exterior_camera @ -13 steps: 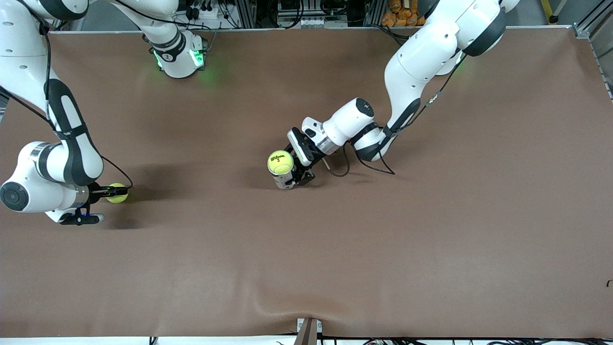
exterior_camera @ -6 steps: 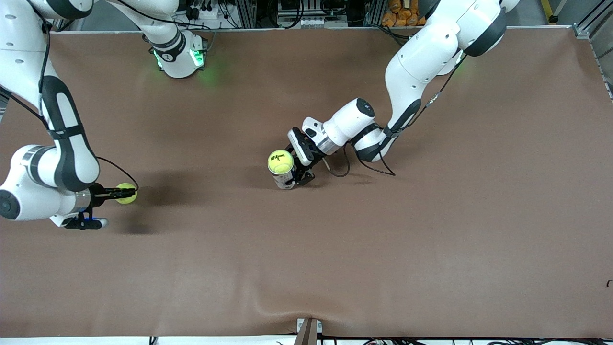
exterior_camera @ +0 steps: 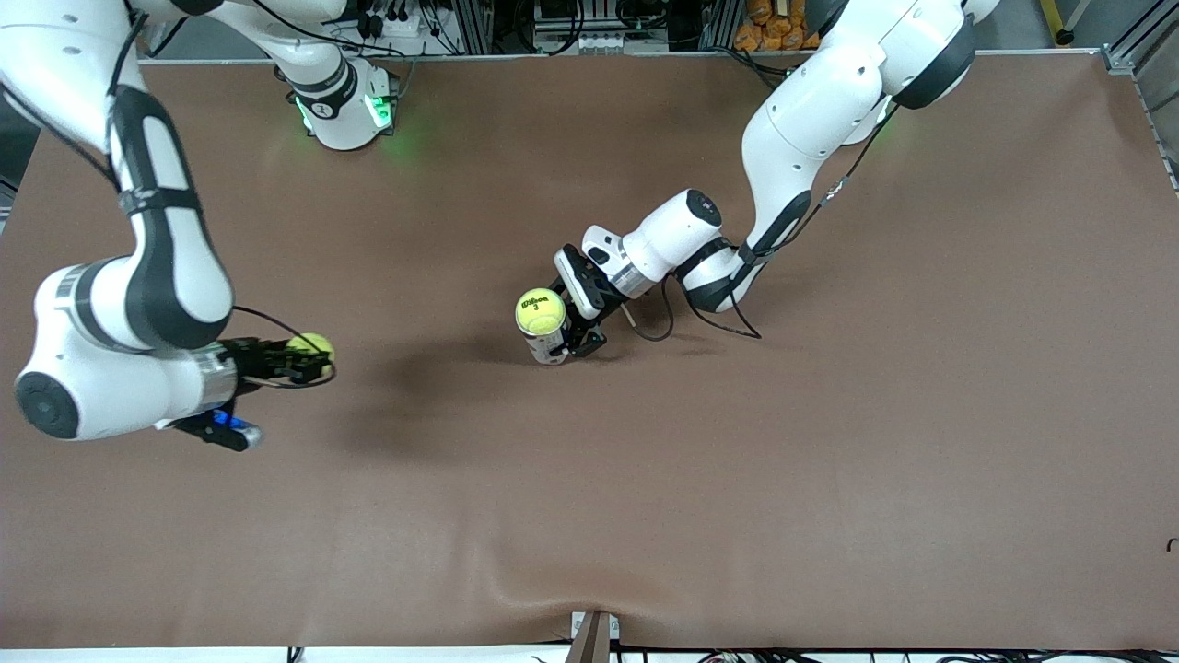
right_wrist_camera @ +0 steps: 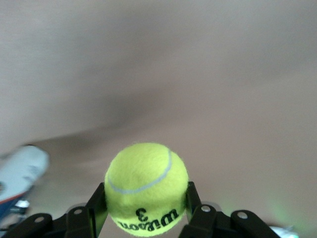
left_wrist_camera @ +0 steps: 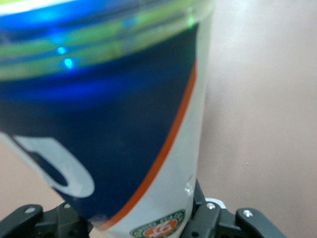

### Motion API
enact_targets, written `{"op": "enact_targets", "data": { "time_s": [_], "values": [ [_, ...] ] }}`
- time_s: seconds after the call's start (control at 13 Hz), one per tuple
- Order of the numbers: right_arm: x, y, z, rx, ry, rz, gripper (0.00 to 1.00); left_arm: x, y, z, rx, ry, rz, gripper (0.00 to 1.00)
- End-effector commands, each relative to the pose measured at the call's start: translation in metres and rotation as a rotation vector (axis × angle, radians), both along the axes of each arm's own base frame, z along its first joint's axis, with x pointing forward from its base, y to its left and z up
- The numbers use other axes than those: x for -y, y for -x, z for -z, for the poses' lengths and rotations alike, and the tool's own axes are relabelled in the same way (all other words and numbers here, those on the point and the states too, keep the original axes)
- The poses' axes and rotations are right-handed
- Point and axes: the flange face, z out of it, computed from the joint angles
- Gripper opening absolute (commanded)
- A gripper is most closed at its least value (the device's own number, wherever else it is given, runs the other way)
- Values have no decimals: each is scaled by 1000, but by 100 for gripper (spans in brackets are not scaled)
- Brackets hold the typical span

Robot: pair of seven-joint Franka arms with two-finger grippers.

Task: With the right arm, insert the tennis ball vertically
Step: 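Move the right gripper to the second ball and grasp it, then carry the second ball with the right gripper and drop it into the can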

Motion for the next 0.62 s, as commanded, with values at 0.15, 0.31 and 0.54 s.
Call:
{"op": "enact_targets", "data": {
  "time_s": [0.15,0.31,0.54],
  "values": [
    [-136,26,-68,-16,93,195,0,1,2,-6,20,4,16,70],
    [-187,42,-99,-34,61,273,0,3,5,-6,22,2,25,70],
    [-240,55,-117,-15,49,386,0,3,5,-7,27,2,32,70]
  ]
}}
